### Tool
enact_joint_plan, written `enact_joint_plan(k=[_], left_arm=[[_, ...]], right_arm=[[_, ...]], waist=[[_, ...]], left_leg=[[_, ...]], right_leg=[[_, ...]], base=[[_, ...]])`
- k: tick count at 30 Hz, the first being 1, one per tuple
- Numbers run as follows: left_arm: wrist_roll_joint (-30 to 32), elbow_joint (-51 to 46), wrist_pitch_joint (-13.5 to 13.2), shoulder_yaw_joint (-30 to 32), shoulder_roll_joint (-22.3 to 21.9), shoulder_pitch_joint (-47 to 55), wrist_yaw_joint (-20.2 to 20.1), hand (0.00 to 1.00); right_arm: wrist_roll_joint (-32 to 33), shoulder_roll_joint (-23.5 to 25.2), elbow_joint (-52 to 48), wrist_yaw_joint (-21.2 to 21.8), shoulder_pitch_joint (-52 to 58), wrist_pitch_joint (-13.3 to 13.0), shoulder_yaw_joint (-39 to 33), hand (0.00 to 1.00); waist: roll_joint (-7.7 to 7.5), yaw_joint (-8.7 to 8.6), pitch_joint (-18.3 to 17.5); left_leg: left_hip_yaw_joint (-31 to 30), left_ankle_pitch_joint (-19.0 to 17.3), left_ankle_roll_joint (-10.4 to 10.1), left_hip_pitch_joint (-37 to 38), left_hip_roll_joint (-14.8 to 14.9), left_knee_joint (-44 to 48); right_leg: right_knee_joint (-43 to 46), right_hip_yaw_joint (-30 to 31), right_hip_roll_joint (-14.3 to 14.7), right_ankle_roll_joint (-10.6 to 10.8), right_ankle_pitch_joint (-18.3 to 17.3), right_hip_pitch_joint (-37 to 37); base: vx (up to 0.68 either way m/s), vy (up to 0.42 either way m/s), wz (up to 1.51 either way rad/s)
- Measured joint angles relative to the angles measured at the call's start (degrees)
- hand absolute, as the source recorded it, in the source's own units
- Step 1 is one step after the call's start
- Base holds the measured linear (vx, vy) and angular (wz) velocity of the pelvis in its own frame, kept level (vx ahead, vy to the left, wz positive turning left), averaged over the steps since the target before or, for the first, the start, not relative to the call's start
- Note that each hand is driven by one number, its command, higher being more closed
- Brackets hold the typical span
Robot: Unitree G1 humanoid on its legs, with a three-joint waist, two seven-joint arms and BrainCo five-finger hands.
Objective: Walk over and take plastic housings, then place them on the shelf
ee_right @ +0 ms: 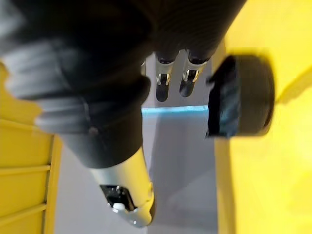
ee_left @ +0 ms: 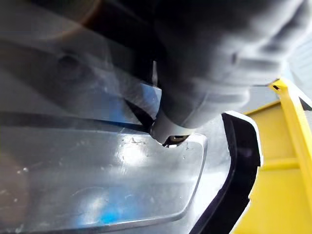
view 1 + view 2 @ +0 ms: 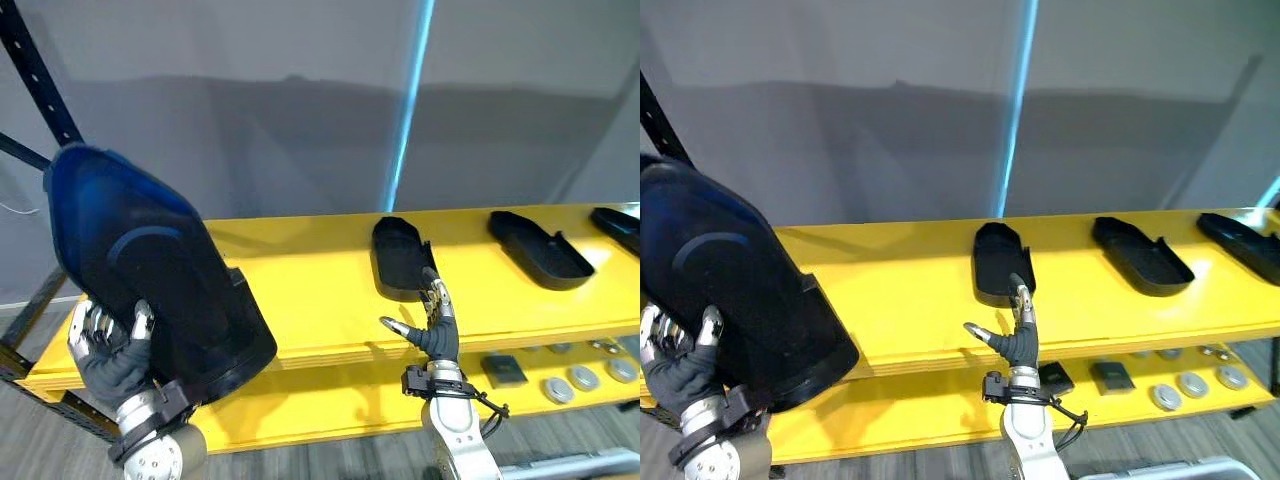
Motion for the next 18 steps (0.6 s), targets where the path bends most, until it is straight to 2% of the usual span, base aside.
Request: enact_joint_plan(k=[1,2,3,4,5,6,7,8,9,10,11,12,13,14,15,17,18], left_arm=[[-0.8,0.2,0.0,0.0,-0.2,-0.2,-0.2,1.0],[-2.0,1.3,0.1,-0.9,-0.8,-0.8,-1.0,1.0],[-2.5,2.3,0.1,-2.3,-1.5,-1.4,-1.7,1.0],[-2.6,2.6,0.1,-2.9,-1.7,-1.5,-2.2,1.0],[-3.1,3.2,0.1,-4.0,-1.7,-1.7,-3.2,1.0],[-3.4,4.0,0.1,-4.8,-1.7,-2.3,-3.7,1.0],[-3.5,4.4,0.1,-5.0,-1.7,-2.5,-3.9,1.0],[-3.5,5.6,0.1,-4.9,-1.5,-3.2,-4.5,1.0],[-3.5,7.0,0.2,-4.9,-1.0,-4.0,-4.8,1.0],[-3.4,7.8,0.4,-4.9,-0.6,-4.5,-5.0,1.0],[-3.4,8.4,0.7,-4.9,0.5,-5.0,-5.1,1.0],[-3.5,8.6,0.8,-4.8,2.0,-5.4,-5.1,1.0],[-3.5,9.5,0.9,-4.8,3.9,-6.7,-5.1,1.0],[-3.5,10.7,1.6,-5.1,6.1,-8.0,-5.1,1.0],[-3.5,11.2,1.9,-5.2,7.1,-8.6,-5.2,1.0],[-3.6,13.0,2.5,-6.5,9.3,-11.0,-6.4,1.0],[-3.6,13.4,2.5,-6.7,9.5,-11.4,-7.0,1.0]], right_arm=[[-0.1,0.1,-0.1,0.1,-0.4,0.0,-0.1,0.0],[-0.2,-0.1,-1.1,0.2,-0.1,0.0,-1.0,0.0],[-0.8,-0.5,-1.4,0.2,0.0,0.0,-1.9,0.0],[-0.8,-0.8,-1.4,0.2,0.0,0.0,-2.3,0.0],[-1.1,-1.5,-1.6,0.3,0.2,0.0,-2.4,0.0],[-1.7,-1.7,-3.2,0.3,0.9,0.0,-2.4,0.0],[-2.0,-1.8,-4.2,0.4,1.2,0.0,-2.4,0.0],[-2.0,-1.9,-5.9,0.5,1.7,0.0,-2.3,0.0],[-2.0,-2.1,-6.6,0.6,1.8,0.0,-2.5,0.0],[-2.0,-2.2,-6.8,0.6,1.8,0.0,-2.8,0.0],[-1.9,-2.2,-7.0,0.5,1.8,0.0,-3.4,0.0],[-1.7,-2.2,-7.2,0.3,1.8,-0.2,-3.7,0.0],[-1.5,-1.0,-7.0,0.2,2.1,-0.2,-4.0,0.0],[-0.9,0.3,-7.0,0.5,2.1,-0.2,-4.3,0.0],[-0.6,0.8,-7.0,0.6,2.0,-0.2,-4.4,0.0],[-0.5,1.5,-7.5,1.0,2.1,-0.2,-4.4,0.0],[-0.6,1.7,-7.5,1.3,2.0,-0.1,-4.4,0.0]], waist=[[-0.03,-0.14,0.1],[-0.02,-1.02,0.3],[0.03,-1.9,0.6],[0.2,-1.99,0.6],[0.21,-2.42,0.6],[0.23,-2.57,0.5],[0.24,-2.64,0.5],[0.28,-3.16,0.5],[0.66,-4.31,0.4],[0.99,-4.7,0.3],[2.38,-5.06,-0.5],[2.67,-5.18,-1.2],[0.6,-5.52,-0.9],[-0.12,-5.33,-0.8],[-0.25,-5.34,-0.9],[-0.49,-5.15,-0.8],[-0.46,-4.83,-0.7]], left_leg=[[1.8,-1.3,-0.2,-0.4,0.7,-0.2],[11.4,-3.7,-2.7,-1.6,2.9,0.9],[21.6,-5.1,-3.8,-2.9,5.8,3.8],[25.3,-5.5,-3.3,-3.5,7.6,5.6],[29.2,-5.7,-3.0,-5.3,11.2,10.7],[29.3,-5.8,-3.3,-7.4,14.2,14.8],[28.9,-6.3,-3.9,-8.4,15.7,16.6],[27.9,-7.0,-5.0,-10.3,18.9,18.6],[26.5,-6.9,-5.4,-11.2,21.9,18.5],[25.7,-6.8,-5.4,-11.1,23.2,17.7],[23.2,-4.7,-5.1,-9.8,25.7,14.8],[20.1,-4.6,-12.7,-8.8,25.7,14.4],[20.1,-5.3,-11.9,-9.5,23.3,16.4],[19.5,-6.9,-10.8,-10.4,21.3,18.2],[19.3,-7.4,-10.1,-10.5,20.3,18.6],[20.0,-9.1,-7.2,-9.0,16.3,18.3],[21.1,-9.4,-6.6,-8.0,15.5,17.6]], right_leg=[[-0.9,-0.8,-0.1,-0.2,0.5,0.5],[-2.3,-3.4,-1.0,-0.2,1.1,1.9],[-2.7,-5.6,-2.0,-0.2,1.1,3.3],[-2.7,-6.1,-2.3,-0.2,1.1,3.7],[-2.7,-7.5,-3.0,-0.2,1.1,4.6],[-2.7,-8.5,-4.1,-0.2,1.1,5.0],[-2.7,-8.7,-4.8,-0.1,1.1,5.1],[-2.6,-10.0,-6.1,0.0,1.1,5.4],[-2.4,-11.3,-7.3,0.7,1.1,6.4],[-2.2,-11.5,-7.8,1.5,1.0,7.1],[-2.1,-11.5,-8.3,4.0,0.8,8.5],[-2.2,-11.4,-9.6,7.5,-0.1,10.1],[-2.5,-11.7,-11.8,7.9,0.2,10.8],[-3.0,-12.6,-13.4,9.5,4.4,11.0],[-3.1,-13.0,-14.0,9.2,6.3,11.2],[0.7,-11.8,-18.4,9.0,12.6,10.2],[3.1,-10.7,-19.8,8.2,13.7,8.9]], base=[[0.02,-0.11,0.76],[0.03,-0.14,0.98],[0.05,-0.136,0.98],[0.09,-0.069,0.75],[0.12,0.018,0.48],[0.12,0.068,0.41],[0.12,0.141,0.29],[0.15,0.224,0.37],[0.16,0.264,0.42],[0.2,0.368,0.38],[0.24,0.482,0.16],[0.25,0.535,0.24],[0.24,0.521,0.29],[0.16,0.373,0.38],[0.22,0.502,0.39],[0.23,0.487,0.29],[0.16,0.383,-0.23]])
